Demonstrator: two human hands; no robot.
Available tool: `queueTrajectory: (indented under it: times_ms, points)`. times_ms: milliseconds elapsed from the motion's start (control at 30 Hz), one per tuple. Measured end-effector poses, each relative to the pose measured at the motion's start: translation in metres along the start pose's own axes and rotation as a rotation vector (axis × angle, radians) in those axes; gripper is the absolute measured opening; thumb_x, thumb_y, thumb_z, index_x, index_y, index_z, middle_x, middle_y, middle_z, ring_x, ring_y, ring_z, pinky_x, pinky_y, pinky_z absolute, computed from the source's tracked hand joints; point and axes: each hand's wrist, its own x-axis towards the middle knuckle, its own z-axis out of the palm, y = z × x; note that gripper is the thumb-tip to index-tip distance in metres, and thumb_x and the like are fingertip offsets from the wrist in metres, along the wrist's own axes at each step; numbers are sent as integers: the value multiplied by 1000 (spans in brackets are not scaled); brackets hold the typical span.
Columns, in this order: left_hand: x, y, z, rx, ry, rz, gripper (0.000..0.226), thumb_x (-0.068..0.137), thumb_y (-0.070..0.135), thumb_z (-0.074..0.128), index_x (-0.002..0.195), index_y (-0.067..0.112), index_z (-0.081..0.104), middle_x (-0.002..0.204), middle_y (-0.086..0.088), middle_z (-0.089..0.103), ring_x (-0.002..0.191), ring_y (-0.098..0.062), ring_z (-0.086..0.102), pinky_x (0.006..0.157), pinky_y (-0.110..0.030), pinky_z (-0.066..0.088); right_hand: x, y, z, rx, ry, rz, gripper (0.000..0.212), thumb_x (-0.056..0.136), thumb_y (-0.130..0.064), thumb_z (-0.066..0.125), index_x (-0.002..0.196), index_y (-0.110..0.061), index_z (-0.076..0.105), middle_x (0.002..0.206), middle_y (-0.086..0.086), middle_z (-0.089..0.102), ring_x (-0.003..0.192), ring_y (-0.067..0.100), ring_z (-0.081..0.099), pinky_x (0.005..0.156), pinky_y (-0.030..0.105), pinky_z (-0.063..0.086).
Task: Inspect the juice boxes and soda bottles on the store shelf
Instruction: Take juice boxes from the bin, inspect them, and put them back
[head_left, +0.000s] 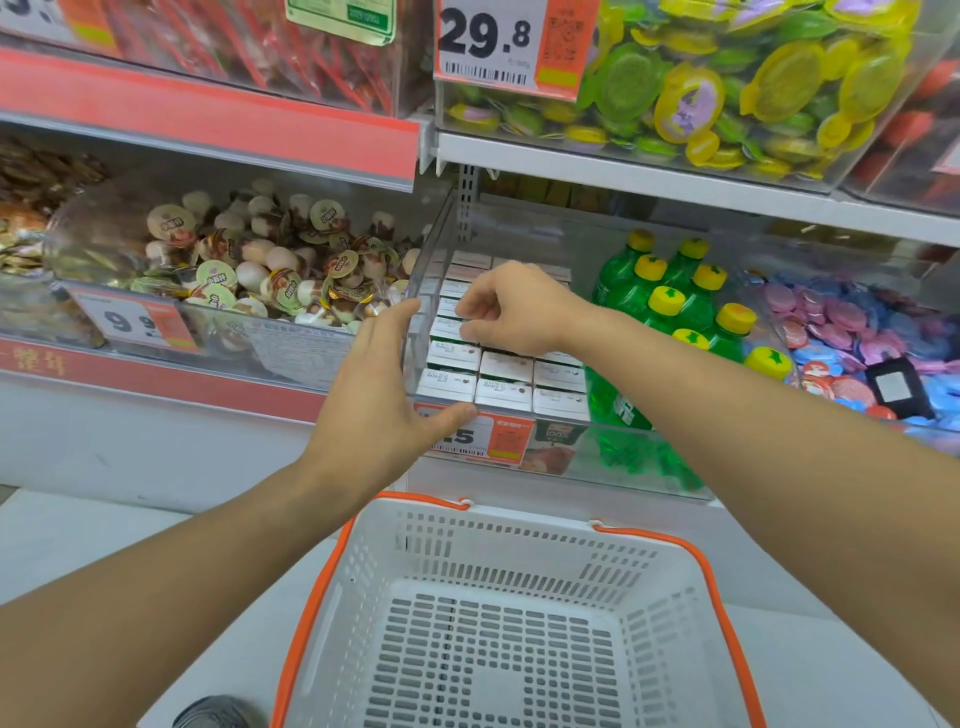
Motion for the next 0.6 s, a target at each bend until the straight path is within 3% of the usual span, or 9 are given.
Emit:
queueTrajectory:
  times_ms: [100, 233, 500, 600]
  points:
    - [0, 0, 0, -4, -2, -6, 102, 65, 41, 89, 147, 29, 30, 143, 6, 42, 123, -17, 50, 98, -40, 50, 11, -2, -3, -47, -100, 11, 29, 89, -32, 73, 111, -14, 74, 97, -5, 70, 91, 10, 64, 86, 28, 54]
    - [1, 1, 0, -8, -9, -18, 102, 65, 42, 89, 147, 31, 29, 143, 6, 42, 123, -18, 50, 98, -43, 51, 23, -6, -9, -137, -181, 2, 35, 84, -43, 77, 105, -16, 74, 89, -7, 68, 87, 12, 66, 72, 23, 51]
    - [-1, 3, -2, -28, -22, -32, 101, 65, 39, 90, 146, 30, 30, 142, 5, 43, 123, -18, 51, 98, -43, 51, 27, -10, -8, -233, -222, -15, 41, 86, -44, 74, 114, -15, 70, 98, -4, 61, 92, 19, 59, 72, 27, 42]
    - [-1, 5, -4, -21, -25, -30, 102, 65, 39, 90, 147, 28, 29, 143, 4, 42, 124, -17, 50, 98, -41, 51, 23, -12, -6, -277, -251, 17, 43, 93, -41, 67, 116, -4, 69, 105, 12, 68, 93, 31, 62, 74, 39, 52]
